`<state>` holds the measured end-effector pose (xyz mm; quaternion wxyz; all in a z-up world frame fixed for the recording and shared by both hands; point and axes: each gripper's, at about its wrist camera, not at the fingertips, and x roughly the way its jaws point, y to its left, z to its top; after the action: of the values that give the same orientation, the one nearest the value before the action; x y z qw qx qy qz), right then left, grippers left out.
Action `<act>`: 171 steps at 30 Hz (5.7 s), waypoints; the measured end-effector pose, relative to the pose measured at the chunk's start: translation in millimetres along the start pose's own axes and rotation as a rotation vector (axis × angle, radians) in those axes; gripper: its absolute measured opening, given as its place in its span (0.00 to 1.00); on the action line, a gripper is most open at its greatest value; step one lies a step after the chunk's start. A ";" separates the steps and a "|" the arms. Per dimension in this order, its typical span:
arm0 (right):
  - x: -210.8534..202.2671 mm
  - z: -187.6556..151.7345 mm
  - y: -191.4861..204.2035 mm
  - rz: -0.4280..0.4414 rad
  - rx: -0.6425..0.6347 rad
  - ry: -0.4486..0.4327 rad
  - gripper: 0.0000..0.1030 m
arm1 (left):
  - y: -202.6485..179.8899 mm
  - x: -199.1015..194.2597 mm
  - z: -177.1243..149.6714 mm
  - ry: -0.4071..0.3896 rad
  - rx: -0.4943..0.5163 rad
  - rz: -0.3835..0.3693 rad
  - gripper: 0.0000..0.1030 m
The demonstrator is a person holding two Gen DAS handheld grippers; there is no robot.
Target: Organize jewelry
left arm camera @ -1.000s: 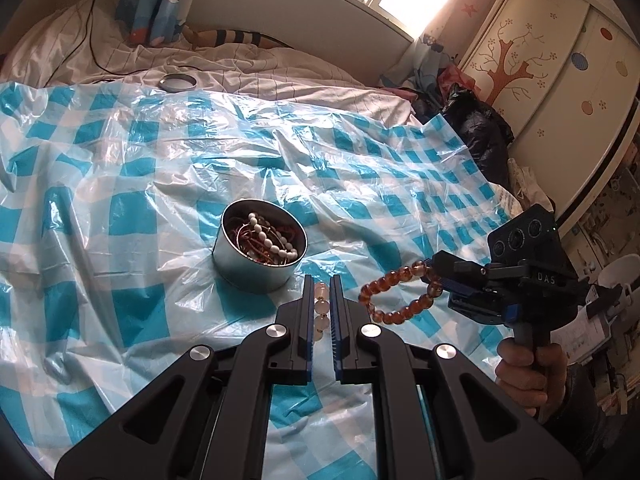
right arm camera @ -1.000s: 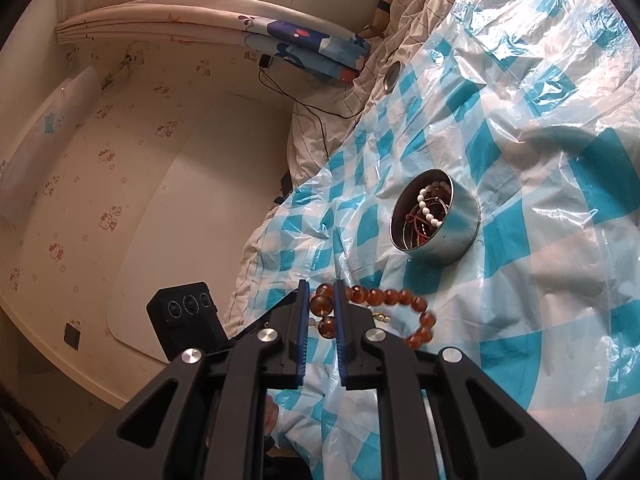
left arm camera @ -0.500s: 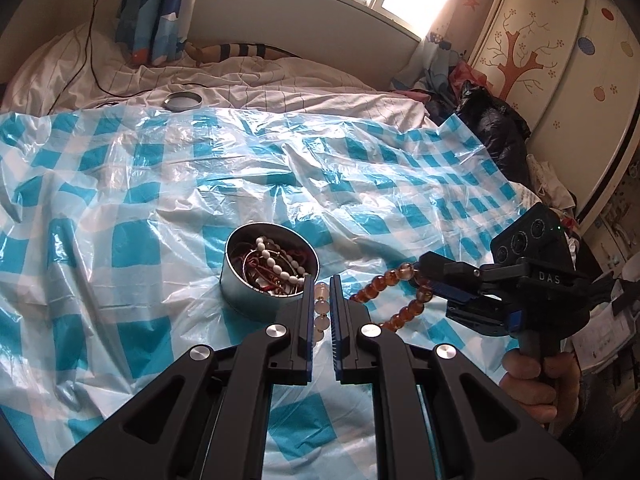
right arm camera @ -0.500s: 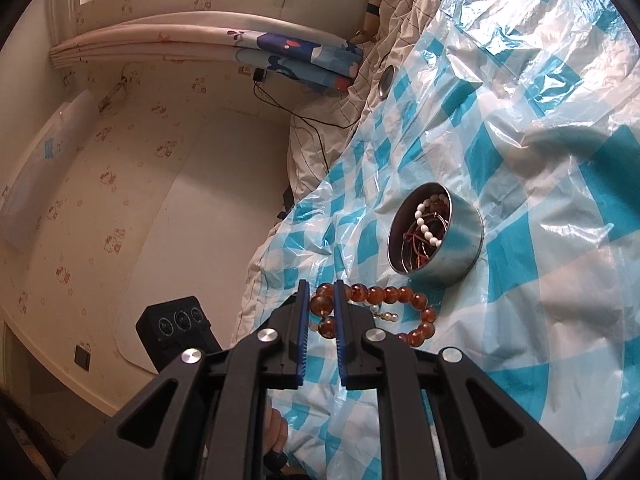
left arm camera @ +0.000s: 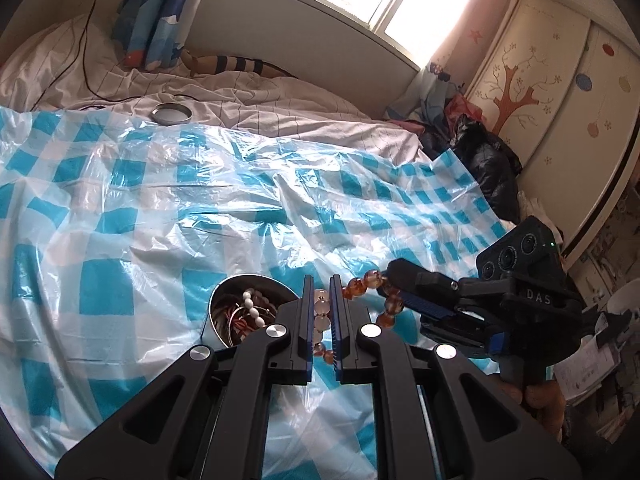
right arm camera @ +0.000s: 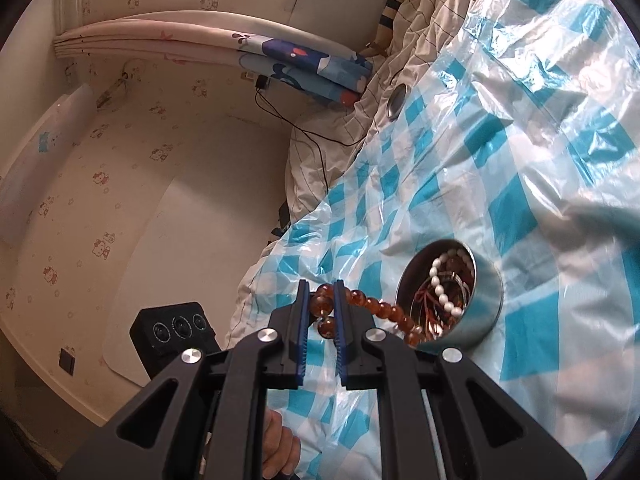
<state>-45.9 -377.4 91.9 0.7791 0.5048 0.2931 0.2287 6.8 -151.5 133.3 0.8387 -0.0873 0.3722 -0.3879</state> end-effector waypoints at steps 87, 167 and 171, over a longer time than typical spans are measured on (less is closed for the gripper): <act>30.7 -18.1 3.9 -0.548 -0.303 0.076 0.65 | -40.5 9.9 -37.9 0.000 0.335 0.518 0.68; 16.7 -87.9 3.7 -0.937 -0.534 0.213 0.91 | -6.6 -13.0 -87.4 0.183 0.096 0.568 0.93; 16.7 -88.5 3.6 -0.938 -0.537 0.214 0.91 | -5.7 -11.7 -88.3 0.187 0.100 0.588 0.93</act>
<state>-94.9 -307.4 63.3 0.8647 0.0775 0.4956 -0.0261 -62.6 -134.4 79.8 0.8802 0.1019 0.4376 -0.1528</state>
